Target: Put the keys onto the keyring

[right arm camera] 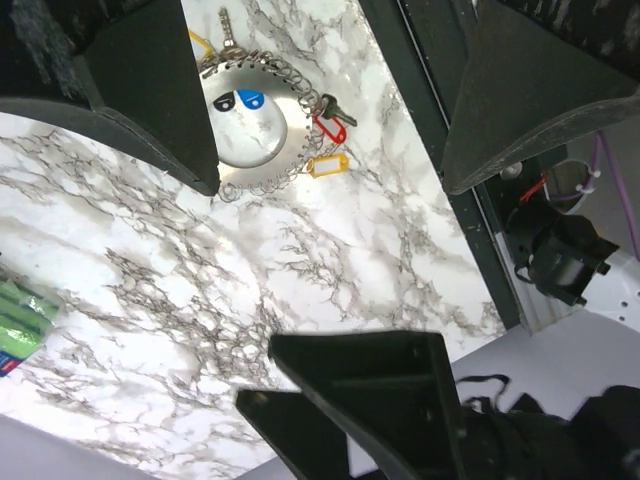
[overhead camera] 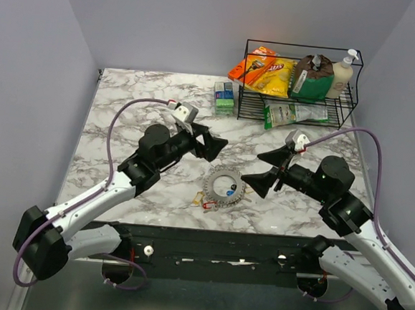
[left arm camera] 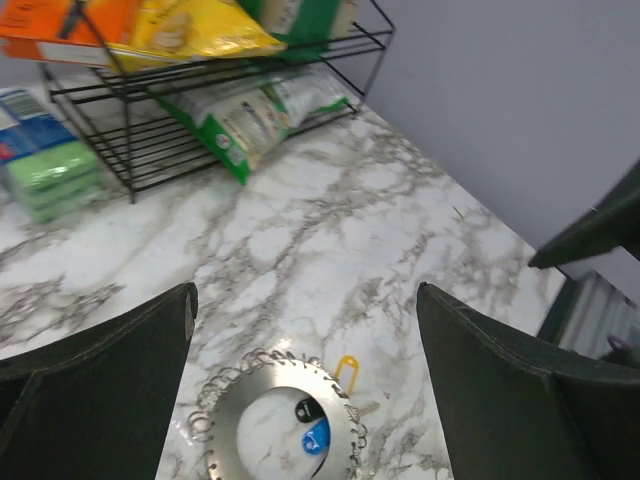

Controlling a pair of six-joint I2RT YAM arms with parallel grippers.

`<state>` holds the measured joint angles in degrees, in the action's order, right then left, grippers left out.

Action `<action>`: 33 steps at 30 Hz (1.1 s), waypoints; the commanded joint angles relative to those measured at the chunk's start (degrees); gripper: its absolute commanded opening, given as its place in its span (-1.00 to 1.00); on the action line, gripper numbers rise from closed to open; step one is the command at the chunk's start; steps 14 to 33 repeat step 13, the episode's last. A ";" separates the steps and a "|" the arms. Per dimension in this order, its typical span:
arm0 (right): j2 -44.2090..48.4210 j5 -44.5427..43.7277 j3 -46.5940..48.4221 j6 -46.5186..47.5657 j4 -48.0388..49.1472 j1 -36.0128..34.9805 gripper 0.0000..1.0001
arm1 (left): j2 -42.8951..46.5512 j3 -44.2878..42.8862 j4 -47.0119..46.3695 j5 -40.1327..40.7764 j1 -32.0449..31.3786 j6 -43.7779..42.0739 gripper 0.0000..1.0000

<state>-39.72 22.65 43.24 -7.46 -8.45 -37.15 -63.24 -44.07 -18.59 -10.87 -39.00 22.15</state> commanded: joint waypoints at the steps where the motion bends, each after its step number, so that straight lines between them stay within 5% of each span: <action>1: -0.09 -3.76 2.28 0.43 -2.01 0.23 0.99 | 5.14 -4.17 16.64 22.79 0.24 -1.49 0.97; 8: -1.84 -4.90 3.60 -0.53 -0.96 0.23 0.99 | 9.45 -4.00 25.35 27.58 0.24 -3.00 0.97; 33: -1.94 -6.66 3.60 -1.76 1.24 0.23 1.00 | 10.07 -3.82 25.09 24.50 0.24 -2.91 0.97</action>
